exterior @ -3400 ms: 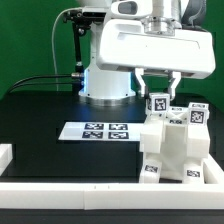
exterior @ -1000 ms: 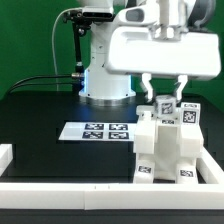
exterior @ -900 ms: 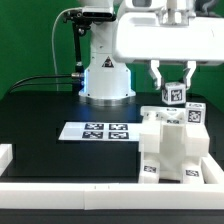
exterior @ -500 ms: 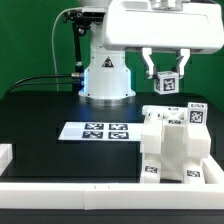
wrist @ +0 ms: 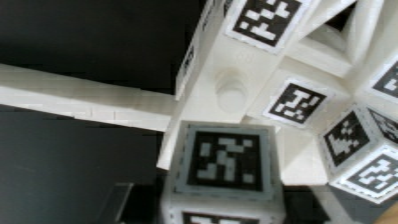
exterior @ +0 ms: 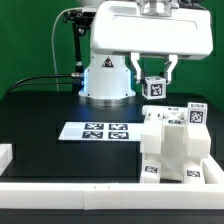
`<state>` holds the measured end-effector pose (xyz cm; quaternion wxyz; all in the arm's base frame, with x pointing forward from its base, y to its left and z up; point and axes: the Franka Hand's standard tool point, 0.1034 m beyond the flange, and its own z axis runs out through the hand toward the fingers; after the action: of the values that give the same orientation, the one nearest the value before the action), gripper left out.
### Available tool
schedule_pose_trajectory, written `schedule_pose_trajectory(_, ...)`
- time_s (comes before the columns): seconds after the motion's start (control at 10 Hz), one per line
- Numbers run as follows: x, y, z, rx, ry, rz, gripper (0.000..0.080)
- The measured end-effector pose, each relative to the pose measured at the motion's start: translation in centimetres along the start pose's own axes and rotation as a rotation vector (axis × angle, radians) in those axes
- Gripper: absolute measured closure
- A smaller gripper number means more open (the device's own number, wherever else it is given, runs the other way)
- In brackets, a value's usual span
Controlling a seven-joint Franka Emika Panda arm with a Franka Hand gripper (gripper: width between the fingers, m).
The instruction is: Assemble chair
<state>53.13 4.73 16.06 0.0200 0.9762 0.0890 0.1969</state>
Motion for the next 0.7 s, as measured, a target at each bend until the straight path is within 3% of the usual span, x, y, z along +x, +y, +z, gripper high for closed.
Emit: schedule_pose_trajectory(0.7, -0.9, 0.4, 1.7, -0.028, -0.009, -0.015, 0.0515)
